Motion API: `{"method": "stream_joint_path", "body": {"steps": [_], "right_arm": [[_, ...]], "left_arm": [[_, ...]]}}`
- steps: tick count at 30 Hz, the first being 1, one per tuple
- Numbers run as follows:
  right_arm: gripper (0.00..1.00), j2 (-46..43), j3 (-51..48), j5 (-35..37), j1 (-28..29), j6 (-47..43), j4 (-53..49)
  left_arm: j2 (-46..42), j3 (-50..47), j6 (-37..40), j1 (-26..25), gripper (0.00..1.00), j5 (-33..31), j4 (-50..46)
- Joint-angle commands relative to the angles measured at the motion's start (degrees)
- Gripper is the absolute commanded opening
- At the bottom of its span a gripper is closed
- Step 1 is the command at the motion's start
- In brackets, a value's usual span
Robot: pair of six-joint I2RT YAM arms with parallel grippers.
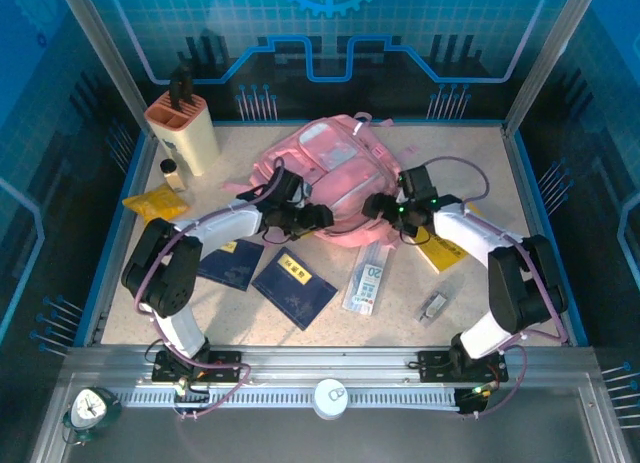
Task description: Pack the student bag
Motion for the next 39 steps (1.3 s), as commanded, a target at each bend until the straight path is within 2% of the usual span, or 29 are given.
{"method": "stream_joint_path", "body": {"steps": [1,4,6,9,12,18,20,23,25,32,36,39], "right_arm": [[0.94,-0.50,3.40,0.85,-1.25,-2.23,-3.09],[0.94,-2.19,3.42,3.64,2.00,1.39,-8.59],[0.93,-2.95,2.48,3.57,4.60,6.09,-9.64],[0.87,-3.10,0.77,3.46,8.23,13.90,-8.22],[0.82,-1.65,-0.26,3.00,9.31,19.79,-4.57],[0.71,3.63,0.97,2.87,9.07,24.29,-1.21],[0.68,5.17,0.45,0.18,8.00,25.02,2.58],[0.66,6.51,1.69,1.88,7.82,24.72,1.74],[0.59,7.31,1.72,2.20,7.39,24.37,2.55],[0.35,9.10,3.56,2.13,5.18,18.97,1.35],[0.32,8.69,4.09,2.87,4.60,17.06,0.62],[0.30,8.92,4.70,1.85,4.67,16.67,0.15]], "left_arm": [[-2.17,-1.35,-2.81,-1.30,0.64,2.16,4.10],[-5.04,-0.34,1.33,-0.64,0.64,-5.92,-0.30],[-4.23,2.82,4.39,0.50,0.65,-7.55,-4.44],[-0.65,8.02,11.36,1.20,0.65,-6.97,-8.27],[3.45,11.37,17.04,1.69,0.63,-3.41,-9.23],[8.26,14.96,20.88,1.93,0.61,0.87,-10.33],[9.27,15.21,21.03,2.22,0.61,1.25,-10.65],[9.33,13.89,20.18,2.41,0.59,4.19,-9.39],[8.55,12.25,19.14,2.18,0.58,6.32,-8.22],[4.81,6.24,16.69,0.04,0.49,7.15,-5.38],[4.26,6.44,17.76,-1.02,0.45,0.54,-8.43],[3.78,5.85,17.19,-1.35,0.42,-2.03,-8.03]]}}
